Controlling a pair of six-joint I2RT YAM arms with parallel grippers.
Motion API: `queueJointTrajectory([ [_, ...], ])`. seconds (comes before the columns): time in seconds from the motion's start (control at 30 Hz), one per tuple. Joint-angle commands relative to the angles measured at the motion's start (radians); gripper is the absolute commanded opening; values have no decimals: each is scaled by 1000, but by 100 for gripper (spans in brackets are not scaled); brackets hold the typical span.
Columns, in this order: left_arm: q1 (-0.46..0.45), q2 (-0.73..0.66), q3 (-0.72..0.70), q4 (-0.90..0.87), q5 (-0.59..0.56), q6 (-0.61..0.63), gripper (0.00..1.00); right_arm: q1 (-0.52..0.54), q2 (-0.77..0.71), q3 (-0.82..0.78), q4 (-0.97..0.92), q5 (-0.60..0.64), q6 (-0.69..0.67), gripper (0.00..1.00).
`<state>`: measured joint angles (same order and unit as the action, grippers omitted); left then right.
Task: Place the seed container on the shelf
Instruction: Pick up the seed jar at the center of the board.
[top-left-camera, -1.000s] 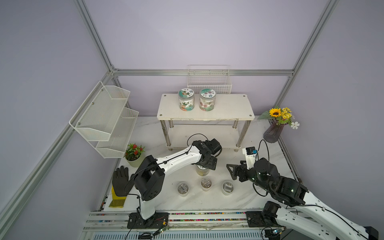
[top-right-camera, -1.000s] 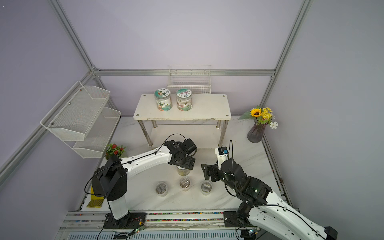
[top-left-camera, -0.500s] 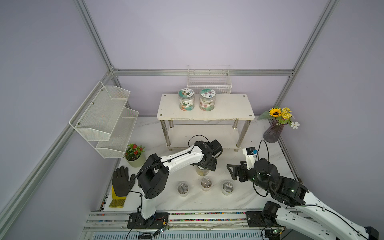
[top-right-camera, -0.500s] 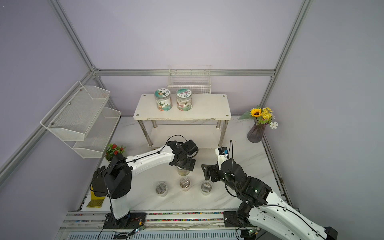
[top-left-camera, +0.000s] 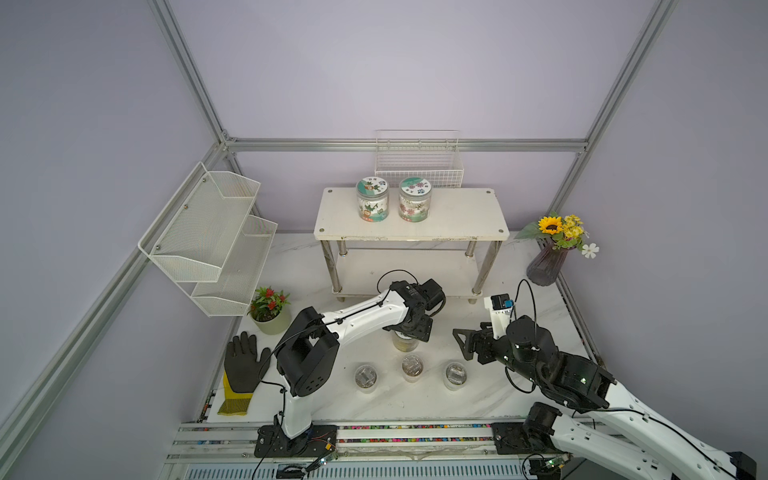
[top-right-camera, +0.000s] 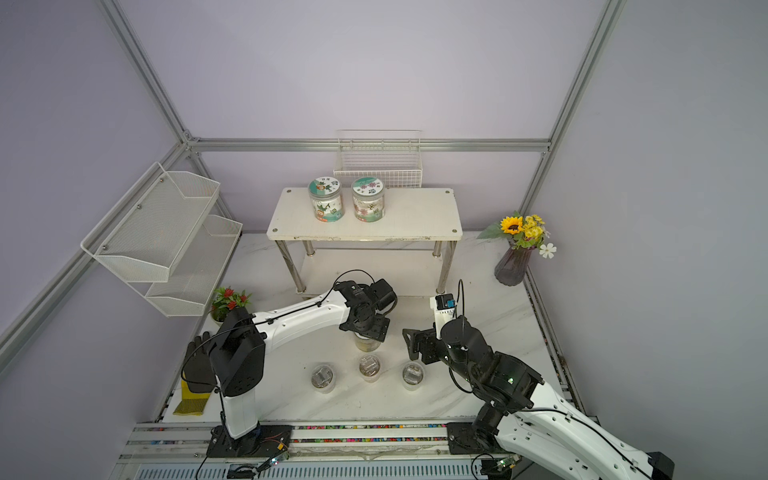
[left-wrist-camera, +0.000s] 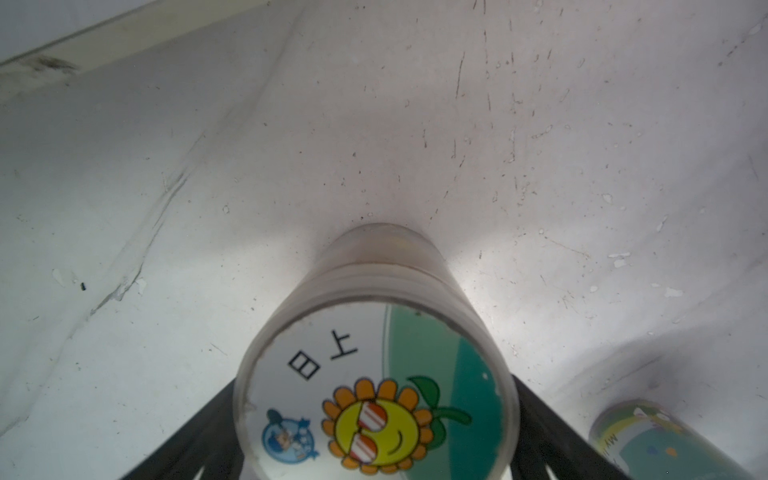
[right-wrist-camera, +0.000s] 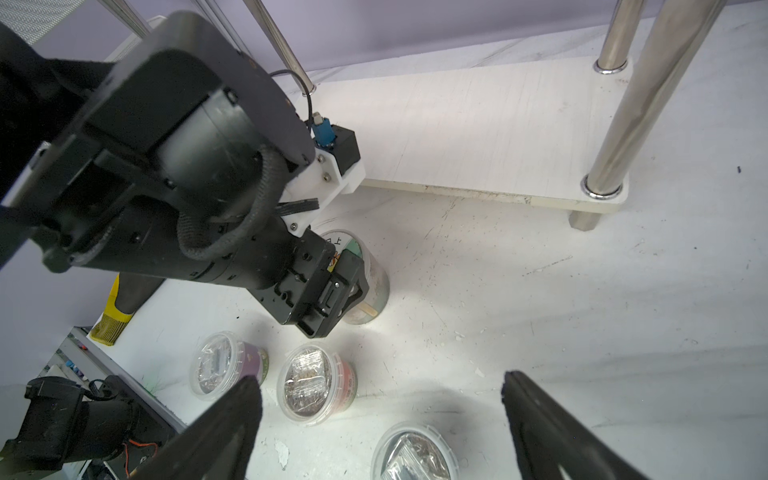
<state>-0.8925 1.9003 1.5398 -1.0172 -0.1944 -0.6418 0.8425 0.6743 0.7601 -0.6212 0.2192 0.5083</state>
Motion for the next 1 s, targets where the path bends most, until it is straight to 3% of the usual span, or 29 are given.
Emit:
queueJointTrajectory([
  [0.0,-2,0,36,-7,-8,21,85,4,1,-15,12,3,-7,93],
  [0.47,-2,-55,36,-29,-16,64,67,4,1,-22,45,-26,-60,93],
  [0.73,-2,-141,71,-79,33,213,65,4,-58,-61,128,-17,-173,91],
  [0.97,11,-245,137,-188,66,367,65,6,-90,-118,299,-108,-362,89],
])
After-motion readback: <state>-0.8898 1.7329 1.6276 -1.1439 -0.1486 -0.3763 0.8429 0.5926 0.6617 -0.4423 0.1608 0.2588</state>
